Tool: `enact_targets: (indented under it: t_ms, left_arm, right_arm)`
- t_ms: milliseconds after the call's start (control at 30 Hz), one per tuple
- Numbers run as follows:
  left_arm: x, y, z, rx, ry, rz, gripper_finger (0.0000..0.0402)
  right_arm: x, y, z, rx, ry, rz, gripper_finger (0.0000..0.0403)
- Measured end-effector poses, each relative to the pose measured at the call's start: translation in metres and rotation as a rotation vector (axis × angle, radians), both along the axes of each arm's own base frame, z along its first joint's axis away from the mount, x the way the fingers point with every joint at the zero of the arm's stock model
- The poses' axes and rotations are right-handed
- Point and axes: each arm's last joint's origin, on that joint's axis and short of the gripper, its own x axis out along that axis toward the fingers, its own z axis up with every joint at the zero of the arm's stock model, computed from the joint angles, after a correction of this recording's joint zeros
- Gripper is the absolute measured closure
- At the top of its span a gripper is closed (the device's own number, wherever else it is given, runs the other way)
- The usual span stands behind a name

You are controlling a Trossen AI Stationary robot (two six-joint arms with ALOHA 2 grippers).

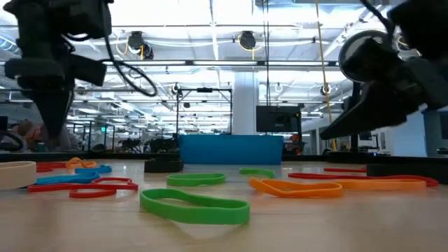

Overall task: Pick and place rubber bands into bin
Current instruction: Put the orange rubber band into the blue bin

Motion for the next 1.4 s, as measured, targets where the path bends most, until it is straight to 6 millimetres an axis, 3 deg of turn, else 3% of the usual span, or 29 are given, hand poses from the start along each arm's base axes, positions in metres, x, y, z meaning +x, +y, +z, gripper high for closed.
enact_targets:
  t_ms: [200, 367, 567, 700, 1000, 1267, 1333, 1400]
  left_arm:
    - [0.005, 0.015, 0.003, -0.095, -0.019, 0.142, 0.0363]
    - [0.014, 0.023, -0.001, -0.135, -0.127, 0.234, 0.029]
    - [0.029, 0.017, -0.008, -0.181, -0.167, 0.135, 0.0184]
    - [0.034, 0.01, -0.023, -0.155, -0.089, 0.056, 0.0168]
    - [0.038, 0.004, -0.047, 0.024, 0.044, -0.036, 0.024]
    - [0.038, 0.002, -0.046, 0.062, 0.055, -0.137, 0.0347]
    - [0.04, 0.001, -0.041, 0.051, 0.069, -0.157, 0.0383]
    - [0.046, 0.0, -0.031, 0.056, 0.061, -0.183, 0.0392]
  right_arm:
    - [-0.005, 0.003, 0.0, -0.016, -0.091, -0.008, 0.0277]
    - [-0.006, 0.006, -0.001, -0.028, -0.082, 0.042, 0.0278]
    - [-0.006, 0.007, -0.001, -0.035, -0.073, 0.099, 0.0278]
    - [-0.006, 0.007, -0.001, -0.037, -0.07, 0.103, 0.0278]
    - [-0.006, 0.007, 0.0, -0.046, -0.079, 0.108, 0.0277]
    - [-0.006, 0.007, 0.0, -0.025, -0.079, 0.098, 0.0278]
    - [-0.006, 0.007, 0.0, -0.023, -0.079, 0.097, 0.0277]
    - [-0.006, 0.007, -0.001, -0.024, -0.078, 0.097, 0.0278]
